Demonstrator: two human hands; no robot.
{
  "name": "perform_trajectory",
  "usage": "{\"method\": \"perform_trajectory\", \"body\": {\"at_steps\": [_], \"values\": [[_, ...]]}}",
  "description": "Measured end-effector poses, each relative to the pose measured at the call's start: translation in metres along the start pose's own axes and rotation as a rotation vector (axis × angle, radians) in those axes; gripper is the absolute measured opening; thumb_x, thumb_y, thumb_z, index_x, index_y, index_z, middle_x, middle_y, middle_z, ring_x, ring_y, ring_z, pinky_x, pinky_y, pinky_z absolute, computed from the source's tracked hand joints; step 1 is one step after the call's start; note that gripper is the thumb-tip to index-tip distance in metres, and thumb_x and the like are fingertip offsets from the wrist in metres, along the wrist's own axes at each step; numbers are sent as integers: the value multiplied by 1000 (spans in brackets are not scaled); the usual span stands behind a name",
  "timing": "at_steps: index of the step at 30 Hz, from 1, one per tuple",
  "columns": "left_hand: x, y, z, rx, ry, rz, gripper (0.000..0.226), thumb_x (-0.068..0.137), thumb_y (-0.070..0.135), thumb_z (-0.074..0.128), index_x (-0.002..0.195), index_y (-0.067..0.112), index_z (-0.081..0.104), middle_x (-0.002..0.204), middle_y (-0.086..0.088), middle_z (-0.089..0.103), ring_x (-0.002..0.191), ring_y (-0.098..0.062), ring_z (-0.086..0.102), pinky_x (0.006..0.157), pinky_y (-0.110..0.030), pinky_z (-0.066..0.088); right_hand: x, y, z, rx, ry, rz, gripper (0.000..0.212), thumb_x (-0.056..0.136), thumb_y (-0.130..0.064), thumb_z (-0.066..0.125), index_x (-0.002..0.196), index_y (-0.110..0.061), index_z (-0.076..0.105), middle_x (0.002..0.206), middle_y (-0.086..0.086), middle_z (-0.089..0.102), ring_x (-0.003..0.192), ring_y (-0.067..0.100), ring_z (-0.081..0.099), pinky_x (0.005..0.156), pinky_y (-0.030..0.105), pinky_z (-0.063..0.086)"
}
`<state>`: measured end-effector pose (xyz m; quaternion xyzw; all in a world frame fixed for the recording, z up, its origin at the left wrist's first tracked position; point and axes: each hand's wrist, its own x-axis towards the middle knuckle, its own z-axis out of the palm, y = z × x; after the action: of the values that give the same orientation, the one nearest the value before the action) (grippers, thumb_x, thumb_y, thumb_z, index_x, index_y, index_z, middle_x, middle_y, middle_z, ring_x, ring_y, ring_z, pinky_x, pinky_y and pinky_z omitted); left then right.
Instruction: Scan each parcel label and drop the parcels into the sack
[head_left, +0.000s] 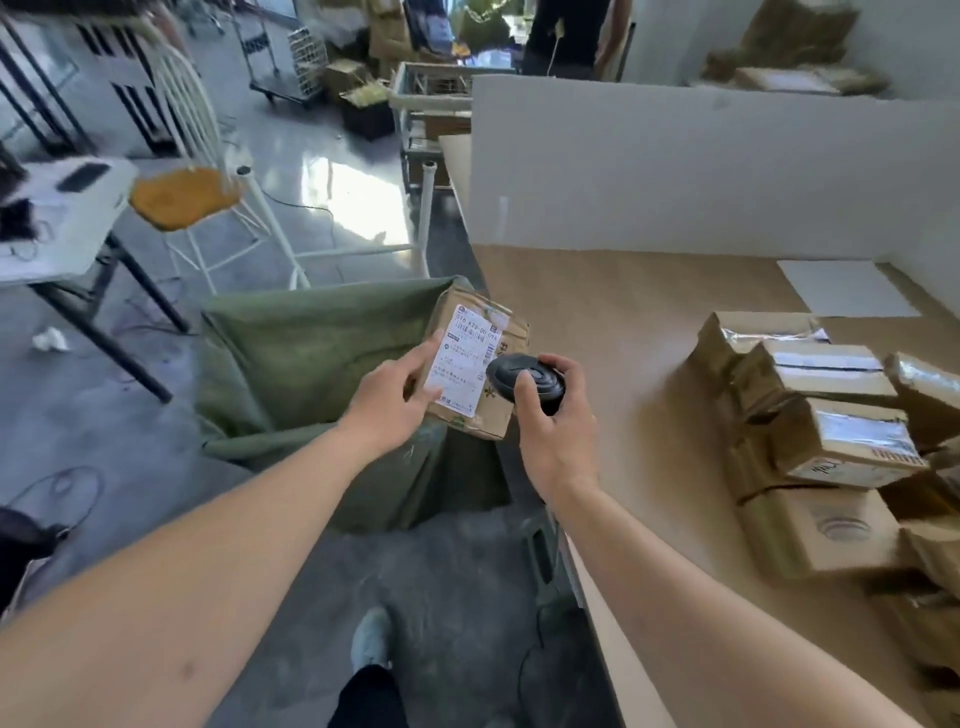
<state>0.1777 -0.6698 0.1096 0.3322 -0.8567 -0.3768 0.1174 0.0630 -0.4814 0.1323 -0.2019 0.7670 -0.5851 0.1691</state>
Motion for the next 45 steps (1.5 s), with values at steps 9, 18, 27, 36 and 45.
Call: {"method": "perform_trajectory", "body": {"at_steps": [9, 18, 27, 36, 45], "values": [[66, -118, -82, 109, -32, -68, 70, 104, 27, 63, 154, 62, 30, 120, -4, 56, 105, -22, 56, 100, -36, 45, 49, -8, 140, -5, -91, 50, 22, 104, -41, 67, 123, -44, 58, 104, -23, 70, 95, -10, 67, 81, 22, 54], [153, -207, -92, 278, -319, 51, 61, 109, 31, 52, 151, 69, 29, 131, 9, 38, 107, -15, 52, 93, -31, 49, 102, 24, 225, -21, 1, 225, 28, 103, -45, 68, 128, -46, 57, 113, -21, 70, 103, -2, 69, 97, 35, 61], [194, -248, -18, 203, -452, -12, 61, 110, 24, 50, 154, 62, 32, 149, -4, 35, 123, -28, 50, 102, -39, 48, 119, 59, 247, -87, 56, 328, 24, 104, -40, 67, 127, -44, 59, 110, -19, 72, 102, -5, 68, 91, 25, 55], [220, -245, 44, 398, -682, 15, 53, 109, 30, 49, 161, 31, 38, 167, -10, 28, 150, -39, 34, 121, -47, 35, 128, 78, 235, -91, 126, 409, 24, 105, -41, 65, 129, -43, 59, 107, -18, 73, 96, -2, 69, 84, 23, 53], [216, -193, 24, 467, -592, 126, 54, 104, 30, 54, 157, 22, 45, 159, -7, 40, 142, -36, 45, 112, -48, 45, 119, 72, 216, -59, 152, 380, 25, 104, -40, 66, 127, -41, 59, 103, -28, 72, 97, -4, 69, 85, 24, 54]]}}
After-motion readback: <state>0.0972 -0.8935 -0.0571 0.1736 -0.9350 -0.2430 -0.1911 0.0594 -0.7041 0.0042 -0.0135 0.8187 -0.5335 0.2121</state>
